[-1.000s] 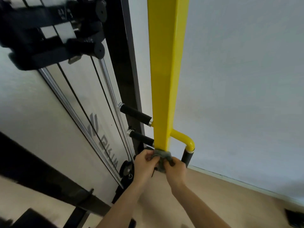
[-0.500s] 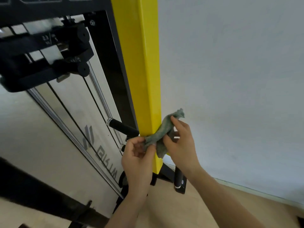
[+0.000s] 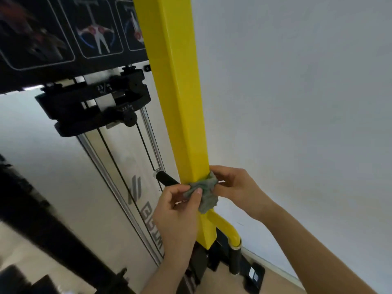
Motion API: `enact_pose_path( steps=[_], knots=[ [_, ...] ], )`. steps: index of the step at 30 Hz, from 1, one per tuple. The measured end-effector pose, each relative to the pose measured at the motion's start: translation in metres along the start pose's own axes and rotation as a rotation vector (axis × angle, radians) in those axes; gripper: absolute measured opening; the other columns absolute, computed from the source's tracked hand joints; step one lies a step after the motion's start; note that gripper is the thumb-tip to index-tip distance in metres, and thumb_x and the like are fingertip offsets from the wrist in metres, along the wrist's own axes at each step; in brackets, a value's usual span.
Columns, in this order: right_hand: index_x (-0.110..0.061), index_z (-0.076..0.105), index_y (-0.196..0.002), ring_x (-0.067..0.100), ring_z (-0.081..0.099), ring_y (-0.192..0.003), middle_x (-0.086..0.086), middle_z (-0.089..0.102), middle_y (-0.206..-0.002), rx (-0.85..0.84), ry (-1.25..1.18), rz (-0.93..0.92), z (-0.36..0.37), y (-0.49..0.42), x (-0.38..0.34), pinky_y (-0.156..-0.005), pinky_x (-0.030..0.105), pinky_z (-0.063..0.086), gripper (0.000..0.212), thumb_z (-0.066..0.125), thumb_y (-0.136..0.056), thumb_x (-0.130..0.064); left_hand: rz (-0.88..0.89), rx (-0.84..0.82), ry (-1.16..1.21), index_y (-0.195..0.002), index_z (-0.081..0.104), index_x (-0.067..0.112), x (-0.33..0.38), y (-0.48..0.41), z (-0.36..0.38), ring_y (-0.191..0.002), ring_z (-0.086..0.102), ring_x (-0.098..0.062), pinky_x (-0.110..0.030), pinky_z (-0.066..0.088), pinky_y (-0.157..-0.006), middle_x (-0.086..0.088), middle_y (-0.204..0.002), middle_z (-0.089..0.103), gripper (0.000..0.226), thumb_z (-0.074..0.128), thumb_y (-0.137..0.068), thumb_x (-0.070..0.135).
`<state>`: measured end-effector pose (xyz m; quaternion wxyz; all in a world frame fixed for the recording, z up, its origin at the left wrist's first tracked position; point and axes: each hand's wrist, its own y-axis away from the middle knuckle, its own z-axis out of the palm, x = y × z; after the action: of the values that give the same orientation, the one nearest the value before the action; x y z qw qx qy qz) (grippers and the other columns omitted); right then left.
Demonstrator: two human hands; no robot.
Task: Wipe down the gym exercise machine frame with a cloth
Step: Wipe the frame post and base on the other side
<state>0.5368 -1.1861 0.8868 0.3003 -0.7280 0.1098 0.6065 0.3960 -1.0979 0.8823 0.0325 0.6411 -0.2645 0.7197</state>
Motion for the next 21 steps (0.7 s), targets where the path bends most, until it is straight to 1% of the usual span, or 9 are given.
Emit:
enact_pose_path(
  steps=[3,8,11,13,14,15,16,18,21],
  knots=[
    [-0.008,0.064,-0.131,0.030,0.066,-0.114,0.011,0.071,-0.121,-0.089,-0.023,-0.040,-0.012,-0.010,-0.013,-0.098,0.045,0.054,0.038,0.065,-0.094,0.001,0.055,0.077,0.000,-0.087,0.070,0.019,0.010,-0.001,0.007,-0.083,0.071,-0.012,-0.025,0.060,-0.070,0.010,-0.084,0.071,0.020,0.082,-0.079,0.006],
    [-0.009,0.065,-0.130,0.026,0.066,-0.113,0.009,0.071,-0.118,-0.158,-0.035,-0.064,-0.021,-0.025,-0.029,-0.094,0.039,0.057,0.035,0.065,-0.095,-0.013,0.129,0.160,0.020,-0.094,0.070,0.016,0.024,-0.002,0.016,-0.088,0.071,-0.010,-0.021,0.058,-0.073,0.010,-0.090,0.072,0.019,0.079,-0.082,0.004],
    [-0.010,0.068,-0.124,0.016,0.069,-0.106,0.003,0.074,-0.111,-0.130,-0.049,-0.058,-0.019,-0.031,-0.038,-0.087,0.027,0.056,0.028,0.063,-0.096,-0.010,0.177,0.190,0.007,-0.101,0.072,0.011,0.031,-0.004,0.017,-0.092,0.071,-0.011,-0.021,0.059,-0.075,0.003,-0.098,0.073,0.020,0.079,-0.083,0.004],
    [-0.018,0.071,-0.115,0.010,0.070,-0.101,-0.004,0.076,-0.104,-0.102,-0.081,-0.056,-0.017,-0.036,-0.043,-0.083,0.020,0.054,0.024,0.063,-0.095,-0.007,0.204,0.193,0.006,-0.103,0.072,0.010,0.035,-0.007,0.017,-0.093,0.071,-0.012,-0.020,0.059,-0.075,0.000,-0.100,0.073,0.022,0.079,-0.083,0.004],
    [-0.024,0.071,-0.110,0.008,0.070,-0.099,-0.008,0.076,-0.101,-0.087,-0.106,-0.055,-0.016,-0.038,-0.046,-0.082,0.019,0.054,0.026,0.064,-0.094,-0.004,0.214,0.190,0.007,-0.103,0.071,0.011,0.038,-0.009,0.018,-0.093,0.071,-0.013,-0.021,0.059,-0.075,0.000,-0.100,0.072,0.022,0.079,-0.083,0.004],
    [-0.028,0.071,-0.107,0.007,0.070,-0.098,-0.009,0.076,-0.100,-0.076,-0.132,-0.058,-0.015,-0.041,-0.049,-0.082,0.019,0.054,0.029,0.064,-0.093,-0.003,0.226,0.189,0.009,-0.103,0.071,0.013,0.041,-0.011,0.018,-0.093,0.071,-0.013,-0.021,0.059,-0.075,0.001,-0.099,0.072,0.023,0.079,-0.083,0.004],
    [-0.028,0.071,-0.107,0.008,0.070,-0.099,-0.008,0.077,-0.101,-0.074,-0.153,-0.069,-0.016,-0.044,-0.051,-0.082,0.019,0.054,0.030,0.065,-0.092,-0.003,0.240,0.190,0.014,-0.102,0.071,0.015,0.043,-0.014,0.019,-0.093,0.071,-0.013,-0.021,0.058,-0.075,0.001,-0.099,0.072,0.024,0.079,-0.082,0.004],
    [-0.026,0.071,-0.108,0.010,0.070,-0.100,-0.005,0.076,-0.102,-0.074,-0.199,-0.096,-0.018,-0.049,-0.055,-0.083,0.020,0.055,0.027,0.067,-0.088,-0.009,0.271,0.204,0.020,-0.101,0.070,0.017,0.048,-0.017,0.021,-0.093,0.070,-0.013,-0.020,0.058,-0.074,0.001,-0.100,0.071,0.025,0.080,-0.081,0.005],
    [-0.028,0.072,-0.109,0.010,0.070,-0.100,-0.007,0.076,-0.100,-0.112,-0.269,-0.153,-0.022,-0.056,-0.060,-0.082,0.020,0.055,0.030,0.067,-0.082,-0.016,0.331,0.235,-0.003,-0.101,0.070,0.014,0.055,-0.022,0.027,-0.091,0.069,-0.014,-0.018,0.057,-0.071,-0.001,-0.099,0.070,0.025,0.081,-0.079,0.009]
  ],
)
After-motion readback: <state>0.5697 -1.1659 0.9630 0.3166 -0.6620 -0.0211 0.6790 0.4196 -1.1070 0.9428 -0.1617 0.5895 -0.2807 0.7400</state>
